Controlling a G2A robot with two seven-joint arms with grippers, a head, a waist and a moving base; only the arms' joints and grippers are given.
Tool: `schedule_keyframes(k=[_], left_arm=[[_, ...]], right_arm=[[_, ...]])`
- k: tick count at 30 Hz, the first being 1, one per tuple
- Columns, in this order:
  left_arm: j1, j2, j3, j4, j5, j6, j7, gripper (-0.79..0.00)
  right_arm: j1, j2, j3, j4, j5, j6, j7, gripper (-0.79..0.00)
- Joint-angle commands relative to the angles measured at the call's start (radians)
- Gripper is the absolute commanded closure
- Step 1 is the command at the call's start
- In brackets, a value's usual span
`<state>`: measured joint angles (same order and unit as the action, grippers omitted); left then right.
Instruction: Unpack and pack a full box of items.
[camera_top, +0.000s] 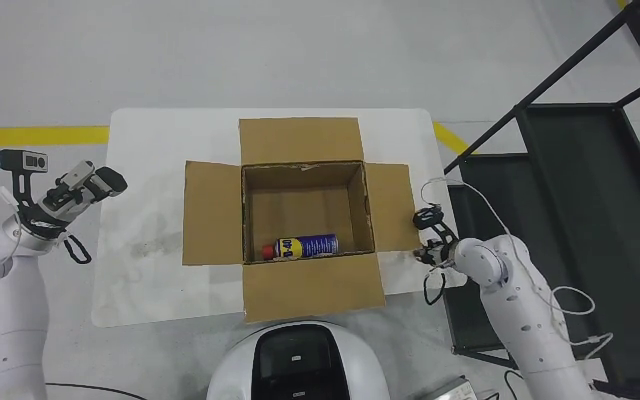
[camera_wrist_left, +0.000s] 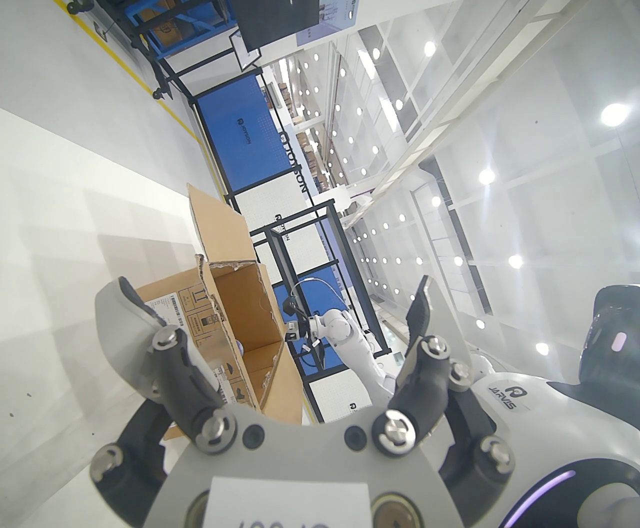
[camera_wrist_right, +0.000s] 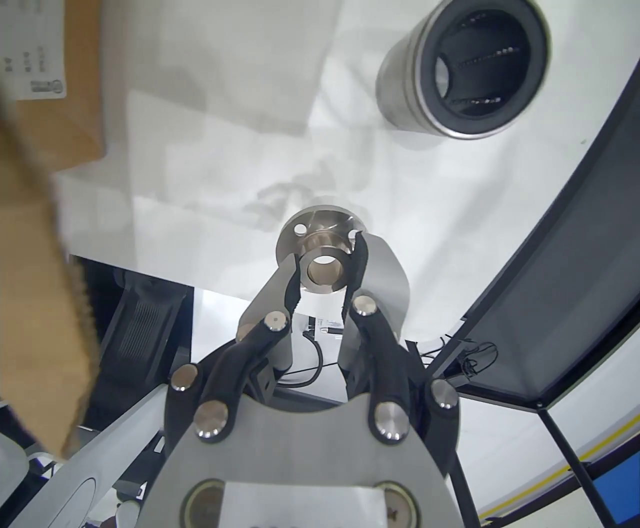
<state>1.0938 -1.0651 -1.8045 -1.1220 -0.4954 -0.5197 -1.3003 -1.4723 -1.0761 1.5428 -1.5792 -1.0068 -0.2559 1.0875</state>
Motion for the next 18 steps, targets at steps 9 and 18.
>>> schedule_keyframes(k=[9, 18], left_arm=[[0.0, 0.0, 0.0, 0.0, 0.0, 0.0, 0.0, -0.785], [0.0, 0.0, 0.0, 0.0, 0.0, 0.0, 0.0, -0.785]], right_arm=[[0.089, 0.0, -0.017, 0.169, 0.002, 0.012, -0.083, 0.0], [0.149, 0.0, -0.056, 0.253, -0.038, 0.019, -0.112, -0.539]])
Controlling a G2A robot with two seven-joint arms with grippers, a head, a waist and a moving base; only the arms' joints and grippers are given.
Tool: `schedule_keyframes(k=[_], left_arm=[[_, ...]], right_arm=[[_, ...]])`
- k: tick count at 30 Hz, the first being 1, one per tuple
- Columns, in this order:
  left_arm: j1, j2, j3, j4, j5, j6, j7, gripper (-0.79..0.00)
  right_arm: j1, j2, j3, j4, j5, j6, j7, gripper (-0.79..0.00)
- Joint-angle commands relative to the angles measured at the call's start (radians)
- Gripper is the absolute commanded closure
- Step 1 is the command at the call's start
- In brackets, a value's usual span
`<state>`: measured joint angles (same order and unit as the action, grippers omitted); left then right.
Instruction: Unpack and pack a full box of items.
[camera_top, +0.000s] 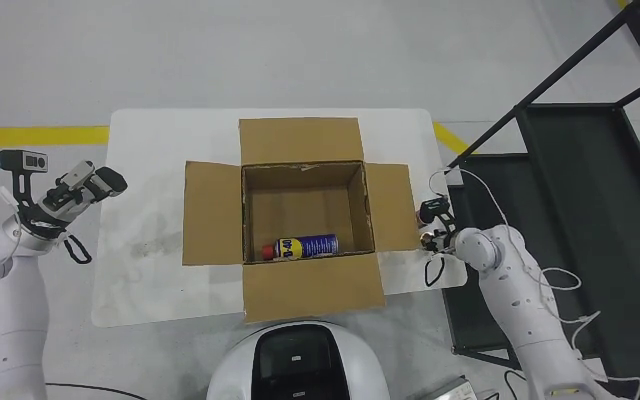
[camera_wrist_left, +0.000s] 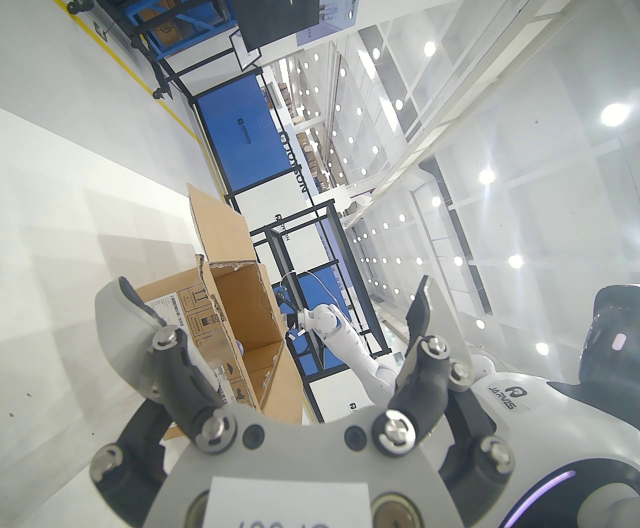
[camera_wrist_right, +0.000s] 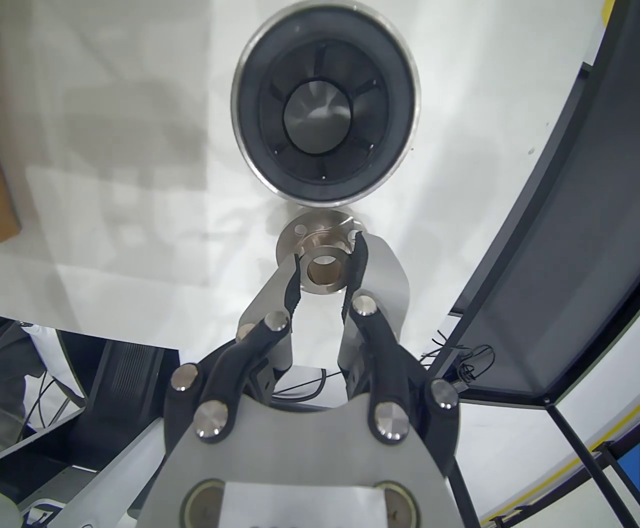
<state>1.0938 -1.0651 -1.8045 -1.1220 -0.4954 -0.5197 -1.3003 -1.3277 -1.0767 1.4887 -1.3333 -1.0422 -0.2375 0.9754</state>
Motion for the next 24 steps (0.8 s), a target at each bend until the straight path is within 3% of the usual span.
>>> schedule_keyframes(k=[1, 2, 10, 24], left_arm=[[0.0, 0.0, 0.0, 0.0, 0.0, 0.0, 0.0, -0.785], [0.0, 0.0, 0.0, 0.0, 0.0, 0.0, 0.0, -0.785], [0.0, 0.0, 0.0, 0.0, 0.0, 0.0, 0.0, -0.785], [0.0, 0.0, 0.0, 0.0, 0.0, 0.0, 0.0, -0.785]], right_arm=[[0.008, 0.001, -0.003, 0.013, -0.004, 0.0, -0.001, -0.674], [0.011, 0.001, -0.002, 0.02, 0.0, 0.001, -0.005, -0.785], [-0.03, 0.01, 0.046, -0.011, 0.055, -0.008, -0.033, -0.785], [-0.324, 0.035, 0.32, -0.497, 0.172, 0.062, -0.071, -0.785]])
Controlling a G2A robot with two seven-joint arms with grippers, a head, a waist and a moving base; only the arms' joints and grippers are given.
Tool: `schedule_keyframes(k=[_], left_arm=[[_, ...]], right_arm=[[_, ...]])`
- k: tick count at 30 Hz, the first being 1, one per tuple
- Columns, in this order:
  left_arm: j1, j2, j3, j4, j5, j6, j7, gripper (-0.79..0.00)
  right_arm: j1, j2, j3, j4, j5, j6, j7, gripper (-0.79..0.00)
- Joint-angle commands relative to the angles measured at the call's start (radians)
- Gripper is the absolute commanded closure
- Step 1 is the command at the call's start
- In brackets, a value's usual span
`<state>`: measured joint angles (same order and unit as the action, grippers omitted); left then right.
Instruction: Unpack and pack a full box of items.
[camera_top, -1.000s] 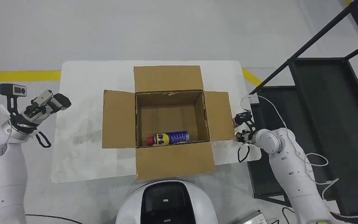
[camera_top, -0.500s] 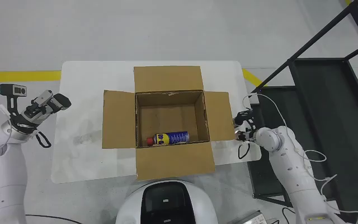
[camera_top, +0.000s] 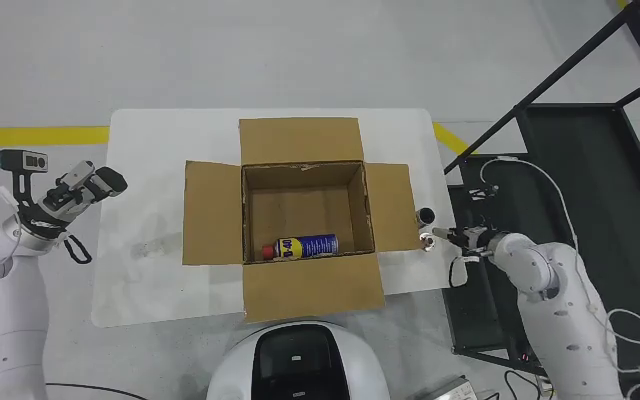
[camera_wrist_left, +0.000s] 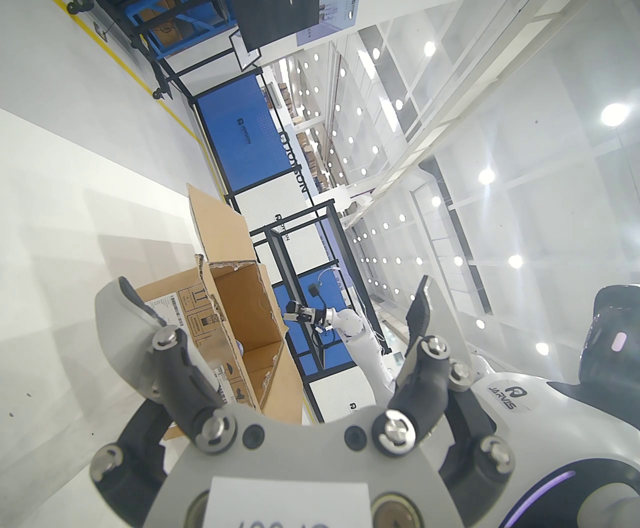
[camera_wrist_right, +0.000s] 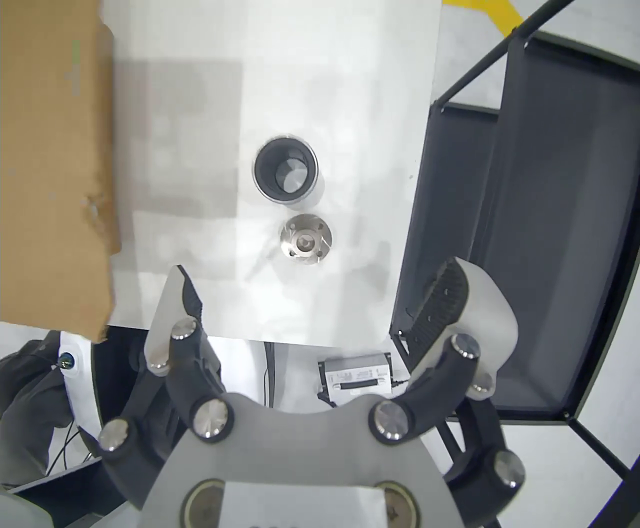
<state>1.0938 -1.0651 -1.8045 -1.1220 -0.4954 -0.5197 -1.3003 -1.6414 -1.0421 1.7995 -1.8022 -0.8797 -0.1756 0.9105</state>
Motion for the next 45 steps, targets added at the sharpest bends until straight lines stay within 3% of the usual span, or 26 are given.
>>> schedule_keyframes(k=[1, 8, 15, 18, 23, 31, 45], left_arm=[[0.0, 0.0, 0.0, 0.0, 0.0, 0.0, 0.0, -0.785], [0.0, 0.0, 0.0, 0.0, 0.0, 0.0, 0.0, -0.785], [0.0, 0.0, 0.0, 0.0, 0.0, 0.0, 0.0, -0.785], [0.0, 0.0, 0.0, 0.0, 0.0, 0.0, 0.0, -0.785], [0.0, 0.0, 0.0, 0.0, 0.0, 0.0, 0.0, -0.785], [0.0, 0.0, 0.0, 0.0, 0.0, 0.0, 0.0, -0.785], [0.0, 0.0, 0.0, 0.0, 0.0, 0.0, 0.0, -0.785]], right_arm=[[-0.014, 0.0, 0.016, -0.06, 0.013, 0.004, -0.015, -0.785], [0.035, 0.003, -0.03, -0.212, 0.015, -0.021, -0.013, -0.785], [0.232, 0.005, -0.258, -0.237, 0.021, -0.213, 0.068, -0.785], [0.365, -0.001, -0.4, -0.177, 0.044, -0.28, 0.133, -0.785], [0.56, -0.023, -0.586, -0.034, 0.107, -0.303, 0.218, -0.785], [0.813, -0.077, -0.836, 0.216, 0.127, -0.325, 0.228, -0.785], [0.965, -0.175, -1.133, 0.468, 0.066, -0.314, 0.163, -0.785]])
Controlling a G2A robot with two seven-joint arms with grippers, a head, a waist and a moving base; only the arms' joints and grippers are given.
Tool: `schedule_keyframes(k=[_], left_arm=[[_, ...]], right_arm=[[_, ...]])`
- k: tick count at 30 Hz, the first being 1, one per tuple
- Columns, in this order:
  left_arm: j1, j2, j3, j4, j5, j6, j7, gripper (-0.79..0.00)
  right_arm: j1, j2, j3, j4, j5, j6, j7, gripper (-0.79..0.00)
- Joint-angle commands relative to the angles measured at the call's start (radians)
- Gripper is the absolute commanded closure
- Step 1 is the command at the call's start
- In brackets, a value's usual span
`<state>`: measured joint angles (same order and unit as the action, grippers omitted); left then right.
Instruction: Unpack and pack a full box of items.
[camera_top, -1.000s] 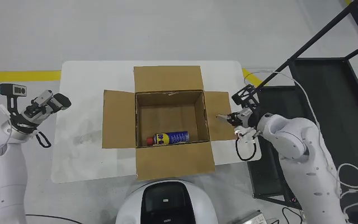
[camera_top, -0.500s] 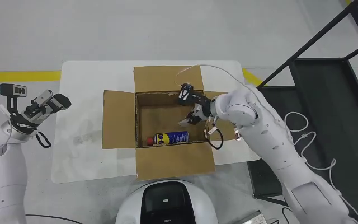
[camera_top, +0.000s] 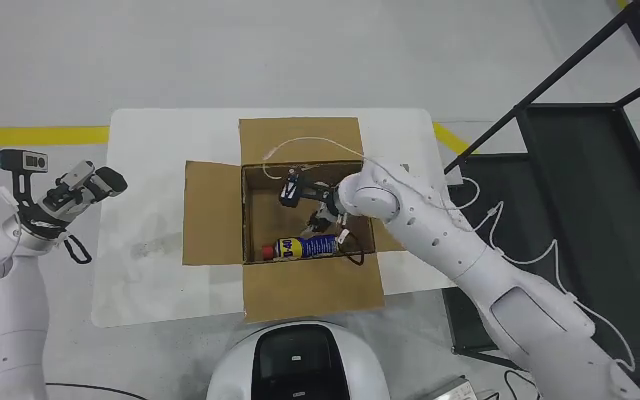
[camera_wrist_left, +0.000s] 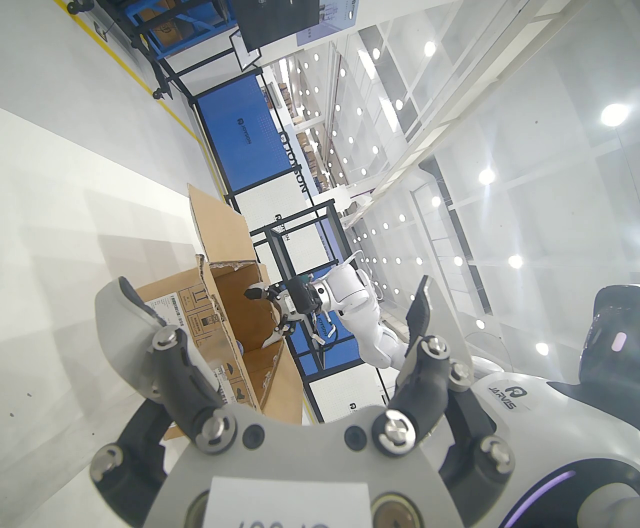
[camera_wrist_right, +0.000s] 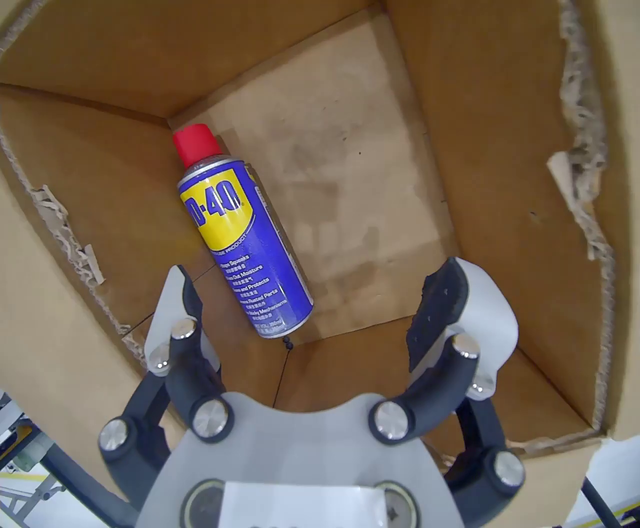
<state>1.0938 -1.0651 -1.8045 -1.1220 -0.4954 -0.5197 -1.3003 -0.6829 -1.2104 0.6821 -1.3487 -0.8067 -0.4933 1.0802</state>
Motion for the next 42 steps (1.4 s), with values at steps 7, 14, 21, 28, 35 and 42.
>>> schedule_keyframes(k=[7, 14, 21, 28, 35, 42], left_arm=[[0.0, 0.0, 0.0, 0.0, 0.0, 0.0, 0.0, -0.785], [0.0, 0.0, 0.0, 0.0, 0.0, 0.0, 0.0, -0.785], [0.0, 0.0, 0.0, 0.0, 0.0, 0.0, 0.0, -0.785], [0.0, 0.0, 0.0, 0.0, 0.0, 0.0, 0.0, -0.785], [0.0, 0.0, 0.0, 0.0, 0.0, 0.0, 0.0, -0.785], [0.0, 0.0, 0.0, 0.0, 0.0, 0.0, 0.0, -0.785]], right_arm=[[0.056, -0.059, -0.107, 0.142, -0.055, 0.023, -0.093, -0.785], [0.092, -0.105, -0.17, 0.232, -0.015, -0.028, -0.063, -0.785], [0.116, -0.143, -0.215, 0.29, 0.02, -0.042, -0.016, -0.785], [0.142, -0.189, -0.258, 0.38, -0.006, -0.012, -0.039, -0.785], [0.169, -0.235, -0.288, 0.479, -0.006, -0.024, -0.059, -0.785], [0.185, -0.266, -0.296, 0.537, 0.0, -0.046, -0.081, 0.0]])
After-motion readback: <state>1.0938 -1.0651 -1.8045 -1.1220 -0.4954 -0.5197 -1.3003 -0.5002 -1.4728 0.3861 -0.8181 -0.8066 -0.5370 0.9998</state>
